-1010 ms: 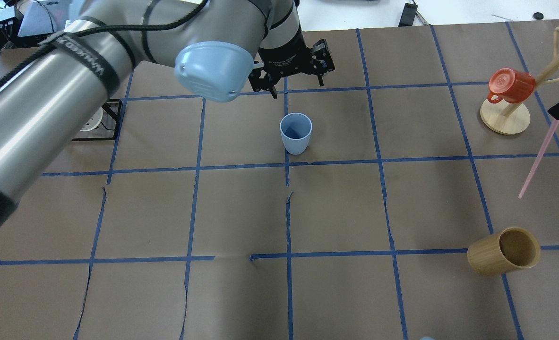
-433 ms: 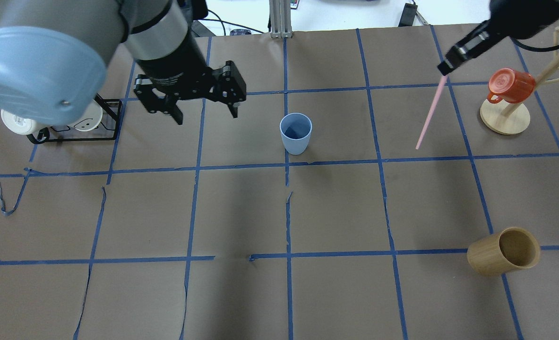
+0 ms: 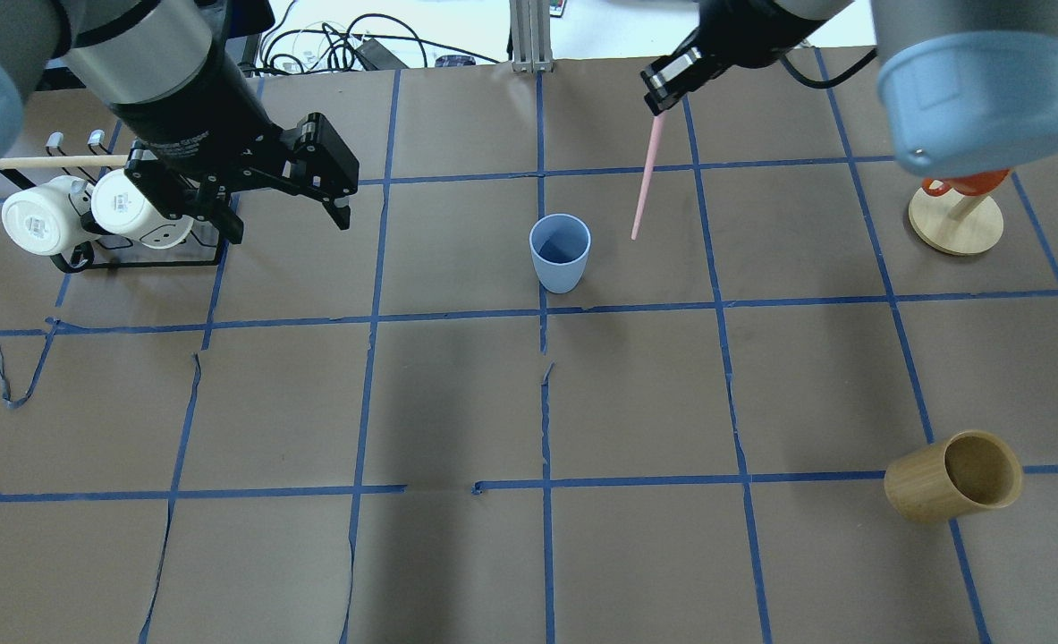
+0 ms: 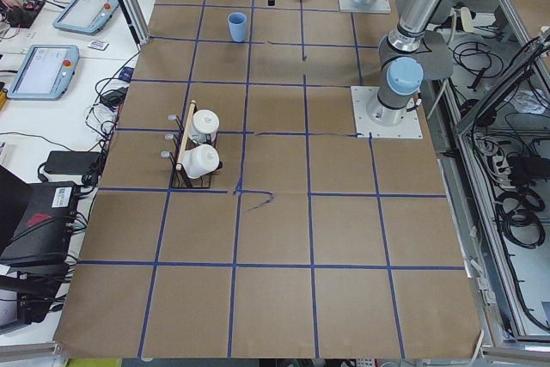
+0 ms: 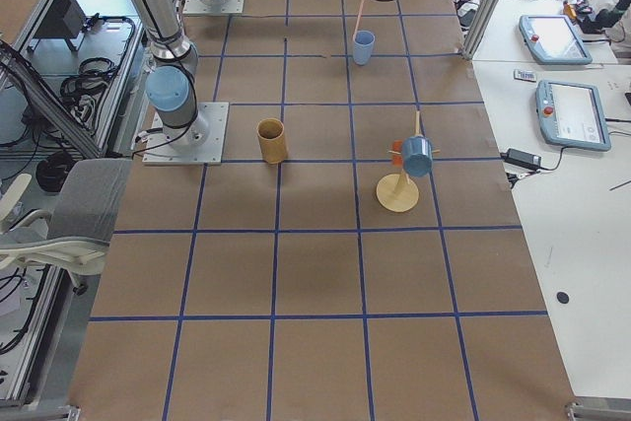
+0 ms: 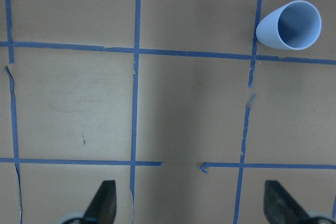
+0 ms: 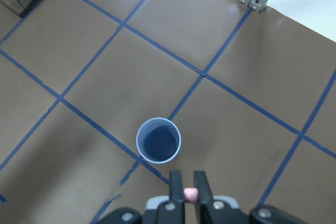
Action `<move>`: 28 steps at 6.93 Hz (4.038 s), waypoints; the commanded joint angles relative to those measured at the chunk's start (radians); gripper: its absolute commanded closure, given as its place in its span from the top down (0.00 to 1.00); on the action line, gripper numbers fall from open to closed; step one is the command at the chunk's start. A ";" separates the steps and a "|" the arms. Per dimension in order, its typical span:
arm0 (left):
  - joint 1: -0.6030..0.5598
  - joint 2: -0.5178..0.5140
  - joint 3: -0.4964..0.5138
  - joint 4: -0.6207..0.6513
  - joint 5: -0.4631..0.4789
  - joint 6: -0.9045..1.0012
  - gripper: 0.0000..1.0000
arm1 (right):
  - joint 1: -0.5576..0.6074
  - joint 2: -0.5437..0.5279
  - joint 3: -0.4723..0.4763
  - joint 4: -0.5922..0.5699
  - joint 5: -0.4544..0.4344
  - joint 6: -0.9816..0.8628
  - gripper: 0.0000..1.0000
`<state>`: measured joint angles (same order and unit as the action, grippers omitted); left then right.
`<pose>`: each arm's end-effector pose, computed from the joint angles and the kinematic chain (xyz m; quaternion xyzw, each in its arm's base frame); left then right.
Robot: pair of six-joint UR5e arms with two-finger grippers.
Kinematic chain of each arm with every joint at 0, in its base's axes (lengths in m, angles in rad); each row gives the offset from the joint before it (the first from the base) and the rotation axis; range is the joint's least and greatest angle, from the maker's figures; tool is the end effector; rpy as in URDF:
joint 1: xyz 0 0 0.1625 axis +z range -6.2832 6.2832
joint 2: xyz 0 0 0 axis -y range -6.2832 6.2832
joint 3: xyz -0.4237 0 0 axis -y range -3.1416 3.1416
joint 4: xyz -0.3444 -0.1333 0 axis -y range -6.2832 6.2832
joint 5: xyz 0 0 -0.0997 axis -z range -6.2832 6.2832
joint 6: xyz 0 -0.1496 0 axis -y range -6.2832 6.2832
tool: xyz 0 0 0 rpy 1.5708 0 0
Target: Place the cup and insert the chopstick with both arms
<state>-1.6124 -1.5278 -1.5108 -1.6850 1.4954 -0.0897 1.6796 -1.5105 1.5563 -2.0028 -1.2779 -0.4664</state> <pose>-0.1620 -0.4160 0.4709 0.0242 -0.9990 -0.0081 0.0372 0.2315 -0.4937 0.4745 -0.3023 0.9231 -0.2123 0.1072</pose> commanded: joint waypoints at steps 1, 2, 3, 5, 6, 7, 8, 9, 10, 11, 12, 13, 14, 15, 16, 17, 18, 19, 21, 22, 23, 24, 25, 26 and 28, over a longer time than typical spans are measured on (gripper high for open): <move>0.034 0.003 -0.006 0.004 -0.001 0.085 1.00 | 0.067 0.087 0.002 -0.152 0.000 0.043 0.00; 0.037 0.001 -0.006 0.005 -0.009 0.085 1.00 | 0.077 0.108 0.005 -0.186 0.000 0.046 0.00; 0.037 0.005 -0.006 0.005 -0.009 0.085 1.00 | 0.098 0.114 0.007 -0.191 0.000 0.086 0.00; 0.037 0.005 -0.005 0.005 -0.012 0.082 1.00 | 0.115 0.119 0.011 -0.198 -0.003 0.108 0.00; 0.042 0.003 -0.005 0.005 -0.014 0.082 1.00 | 0.115 0.121 0.013 -0.200 -0.009 0.111 0.00; 0.042 0.005 -0.005 0.005 -0.014 0.084 1.00 | 0.115 0.130 0.016 -0.208 -0.012 0.111 0.00; 0.042 0.003 -0.005 0.005 -0.014 0.082 1.00 | 0.115 0.131 0.036 -0.211 -0.015 0.109 0.00; 0.043 0.003 -0.005 0.005 -0.014 0.084 1.00 | 0.115 0.131 0.068 -0.262 -0.015 0.111 0.00; 0.043 0.003 -0.005 0.005 -0.015 0.082 1.00 | 0.115 0.130 0.091 -0.286 -0.015 0.111 0.00; 0.043 0.003 -0.005 0.005 -0.015 0.082 1.00 | 0.115 0.131 0.096 -0.295 -0.017 0.111 0.00; 0.043 0.003 -0.005 0.005 -0.015 0.082 1.00 | 0.114 0.131 0.096 -0.295 -0.018 0.111 0.00; 0.043 0.003 -0.003 0.005 -0.015 0.084 1.00 | 0.115 0.134 0.097 -0.300 -0.015 0.112 0.68; 0.043 0.005 -0.003 0.004 -0.015 0.085 1.00 | 0.114 0.136 0.094 -0.300 -0.017 0.114 1.00; 0.043 0.005 -0.003 0.004 -0.017 0.084 1.00 | 0.114 0.131 0.087 -0.295 -0.021 0.135 1.00; 0.045 0.005 -0.002 0.004 -0.017 0.084 1.00 | 0.114 0.128 0.076 -0.286 -0.031 0.167 1.00; 0.043 0.005 -0.003 0.004 -0.017 0.084 1.00 | 0.106 0.124 0.061 -0.259 -0.084 0.169 1.00; 0.043 0.003 -0.002 0.005 -0.017 0.084 1.00 | 0.101 0.096 0.038 -0.167 -0.110 0.183 1.00; 0.045 0.005 -0.002 0.004 -0.015 0.085 1.00 | 0.083 0.076 0.022 -0.083 -0.132 0.260 1.00; 0.058 0.005 -0.005 0.004 -0.017 0.085 1.00 | -0.002 0.024 -0.007 0.234 -0.263 0.270 1.00; 0.060 0.005 -0.005 0.004 -0.017 0.087 1.00 | -0.053 -0.018 -0.004 0.384 -0.265 0.273 1.00; 0.060 0.005 -0.005 0.004 -0.017 0.087 1.00 | -0.069 -0.034 -0.004 0.489 -0.276 0.326 1.00; 0.060 0.005 -0.005 0.004 -0.017 0.087 1.00 | -0.105 -0.040 -0.005 0.543 -0.319 0.333 1.00; 0.061 0.005 -0.006 0.004 -0.017 0.087 1.00 | -0.132 -0.056 -0.005 0.568 -0.319 0.335 1.00; 0.062 0.005 -0.006 0.004 -0.017 0.088 1.00 | -0.135 -0.069 -0.005 0.608 -0.316 0.335 1.00; 0.060 0.005 -0.006 0.004 -0.018 0.088 1.00 | -0.135 -0.077 -0.005 0.610 -0.317 0.336 1.00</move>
<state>-1.5511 -1.5232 -1.5170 -1.6812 1.4777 -0.0017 1.5461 -1.5827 1.5514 -1.3989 -1.5941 -0.1318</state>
